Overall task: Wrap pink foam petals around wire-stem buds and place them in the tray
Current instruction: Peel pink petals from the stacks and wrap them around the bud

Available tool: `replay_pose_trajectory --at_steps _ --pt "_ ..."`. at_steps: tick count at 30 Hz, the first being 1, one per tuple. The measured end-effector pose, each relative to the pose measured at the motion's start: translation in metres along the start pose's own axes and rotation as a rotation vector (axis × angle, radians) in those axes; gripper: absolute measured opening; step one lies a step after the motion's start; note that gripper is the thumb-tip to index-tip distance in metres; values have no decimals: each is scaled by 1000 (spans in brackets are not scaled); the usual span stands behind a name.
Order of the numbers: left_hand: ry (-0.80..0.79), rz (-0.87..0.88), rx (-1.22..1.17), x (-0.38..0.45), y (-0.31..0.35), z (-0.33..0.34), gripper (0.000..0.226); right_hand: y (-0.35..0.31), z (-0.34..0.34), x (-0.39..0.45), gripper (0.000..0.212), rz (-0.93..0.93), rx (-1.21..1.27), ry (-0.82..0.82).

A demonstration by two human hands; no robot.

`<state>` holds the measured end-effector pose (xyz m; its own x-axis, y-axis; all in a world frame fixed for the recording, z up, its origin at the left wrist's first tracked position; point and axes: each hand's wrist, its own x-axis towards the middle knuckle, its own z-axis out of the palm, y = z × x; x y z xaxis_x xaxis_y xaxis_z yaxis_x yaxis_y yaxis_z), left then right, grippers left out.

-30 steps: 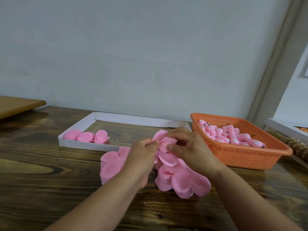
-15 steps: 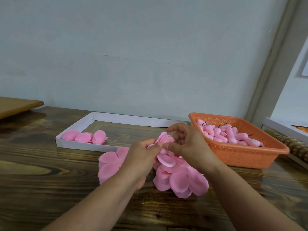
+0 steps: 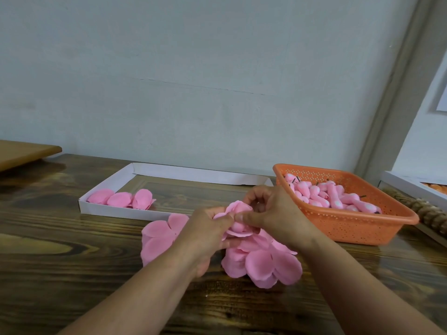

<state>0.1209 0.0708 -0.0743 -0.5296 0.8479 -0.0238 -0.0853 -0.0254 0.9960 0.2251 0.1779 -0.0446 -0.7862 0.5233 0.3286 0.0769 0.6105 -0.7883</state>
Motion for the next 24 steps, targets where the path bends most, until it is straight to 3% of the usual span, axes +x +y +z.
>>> replay_pose_trajectory --at_steps 10,13,17,20,24 --pt "77 2 92 2 0 2 33 -1 14 0 16 -16 7 71" --pt "92 14 84 2 -1 1 36 -4 8 -3 14 -12 30 -23" --pt "55 32 44 4 2 -1 29 -5 -8 -5 27 5 176 -159" --pt "-5 33 -13 1 6 1 26 -1 -12 -4 24 -16 159 -105" --pt "-21 13 -44 0 9 2 22 -2 -8 -3 27 -144 -49 21"
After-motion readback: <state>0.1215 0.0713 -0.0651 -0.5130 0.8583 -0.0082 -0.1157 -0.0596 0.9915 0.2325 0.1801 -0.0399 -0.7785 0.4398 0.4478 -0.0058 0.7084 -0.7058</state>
